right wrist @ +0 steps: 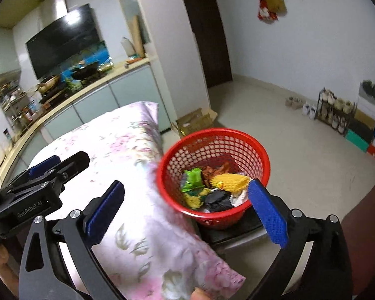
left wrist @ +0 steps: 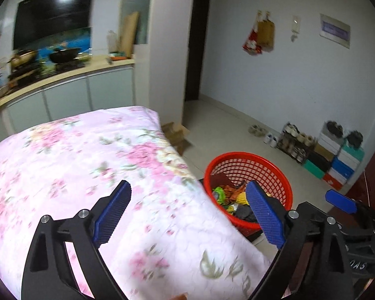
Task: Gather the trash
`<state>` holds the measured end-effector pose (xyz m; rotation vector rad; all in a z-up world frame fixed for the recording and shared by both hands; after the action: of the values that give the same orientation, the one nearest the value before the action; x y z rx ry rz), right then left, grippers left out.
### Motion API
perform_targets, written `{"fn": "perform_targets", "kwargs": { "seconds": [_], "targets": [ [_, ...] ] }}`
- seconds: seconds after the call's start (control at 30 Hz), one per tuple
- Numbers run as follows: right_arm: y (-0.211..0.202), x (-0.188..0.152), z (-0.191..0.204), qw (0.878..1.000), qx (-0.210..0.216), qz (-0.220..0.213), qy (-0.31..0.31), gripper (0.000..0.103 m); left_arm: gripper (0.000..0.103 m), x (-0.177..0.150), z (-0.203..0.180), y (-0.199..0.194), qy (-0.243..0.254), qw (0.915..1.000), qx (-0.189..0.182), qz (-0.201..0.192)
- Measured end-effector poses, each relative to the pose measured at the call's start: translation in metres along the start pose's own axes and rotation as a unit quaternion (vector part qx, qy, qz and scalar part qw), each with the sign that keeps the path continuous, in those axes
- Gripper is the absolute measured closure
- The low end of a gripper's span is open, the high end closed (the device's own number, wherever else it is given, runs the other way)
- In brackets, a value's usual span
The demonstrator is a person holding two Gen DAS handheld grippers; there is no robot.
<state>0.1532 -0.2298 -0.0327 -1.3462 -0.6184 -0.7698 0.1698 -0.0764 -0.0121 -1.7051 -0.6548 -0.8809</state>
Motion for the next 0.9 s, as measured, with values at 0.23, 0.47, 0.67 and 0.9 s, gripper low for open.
{"fn": "perform_targets", "kwargs": {
  "seconds": [0.23,0.47,0.67,0.9],
  "targets": [
    [-0.025,-0.013,0.02,0.999,0.0,-0.024,-0.023,0.007,0.012,-0.021,0.005,-0.037,-0.013,0.9991,0.032,-0.024],
    [-0.038,-0.026,0.023,0.999,-0.011,-0.04,-0.032,0.007,0.012,-0.041,0.012,-0.058,-0.02,0.9981,0.051,-0.03],
    [-0.04,-0.031,0.02,0.999,-0.011,-0.045,-0.024,0.007,0.012,-0.043,0.02,-0.076,-0.014,0.9957,0.079,-0.047],
    [-0.049,-0.027,0.02,0.998,-0.009,-0.063,-0.019,0.007,0.012,-0.043,0.029,-0.092,-0.014,0.9931,0.099,-0.061]
  ]
}}
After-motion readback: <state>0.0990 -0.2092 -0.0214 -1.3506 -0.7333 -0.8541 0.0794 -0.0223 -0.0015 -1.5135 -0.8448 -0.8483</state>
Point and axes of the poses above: each gripper's, at about its wrist camera, not at the fingertips, and y roughly the way its jaws point, z to its left, x to its top, the point moved 5 cm from there along y, roughly the way its jaws point, and after that the axes turned 8 degrees about -x, right-handed, at the moved point
